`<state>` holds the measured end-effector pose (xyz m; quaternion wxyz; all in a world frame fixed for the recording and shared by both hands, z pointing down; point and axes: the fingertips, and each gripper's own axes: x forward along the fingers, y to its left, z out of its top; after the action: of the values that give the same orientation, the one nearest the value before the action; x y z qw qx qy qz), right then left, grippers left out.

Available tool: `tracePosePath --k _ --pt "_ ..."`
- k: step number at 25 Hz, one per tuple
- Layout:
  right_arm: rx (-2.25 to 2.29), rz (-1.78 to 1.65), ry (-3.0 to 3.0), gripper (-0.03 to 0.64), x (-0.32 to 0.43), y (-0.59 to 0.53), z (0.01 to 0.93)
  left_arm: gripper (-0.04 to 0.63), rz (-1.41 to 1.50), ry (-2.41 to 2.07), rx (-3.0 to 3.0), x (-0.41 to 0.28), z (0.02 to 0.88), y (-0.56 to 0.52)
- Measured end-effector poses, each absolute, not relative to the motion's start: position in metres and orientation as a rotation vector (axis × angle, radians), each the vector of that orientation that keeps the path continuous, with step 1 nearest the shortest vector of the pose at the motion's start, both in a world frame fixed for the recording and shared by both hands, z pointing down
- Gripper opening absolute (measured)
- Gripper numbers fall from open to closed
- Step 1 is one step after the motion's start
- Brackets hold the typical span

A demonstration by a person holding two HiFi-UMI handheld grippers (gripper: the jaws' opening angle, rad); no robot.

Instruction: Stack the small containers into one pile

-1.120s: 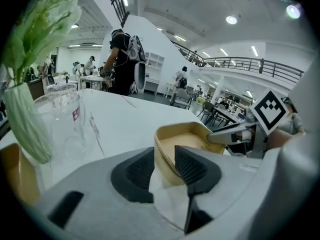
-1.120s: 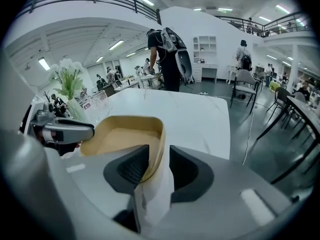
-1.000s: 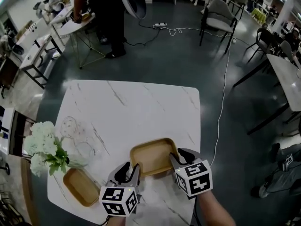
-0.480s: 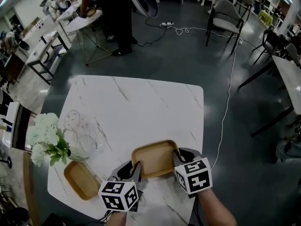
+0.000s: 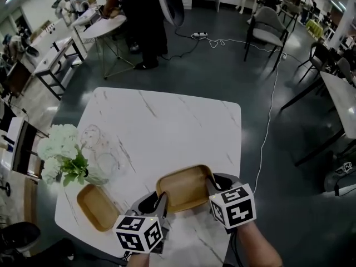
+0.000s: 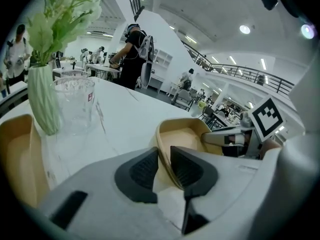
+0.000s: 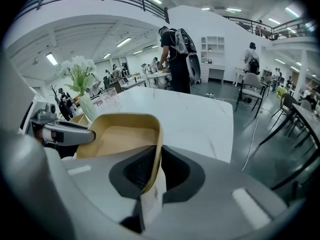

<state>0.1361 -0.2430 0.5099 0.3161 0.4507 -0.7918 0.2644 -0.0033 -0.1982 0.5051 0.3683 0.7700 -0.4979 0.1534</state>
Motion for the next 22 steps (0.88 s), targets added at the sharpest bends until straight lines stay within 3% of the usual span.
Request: tracePosePath --k 22 --pt "1.167 0.69 -2.073 0.02 0.002 -0.184 0.469 0.051 0.404 -1.163 2.048 -0.138 0.462 -0.14"
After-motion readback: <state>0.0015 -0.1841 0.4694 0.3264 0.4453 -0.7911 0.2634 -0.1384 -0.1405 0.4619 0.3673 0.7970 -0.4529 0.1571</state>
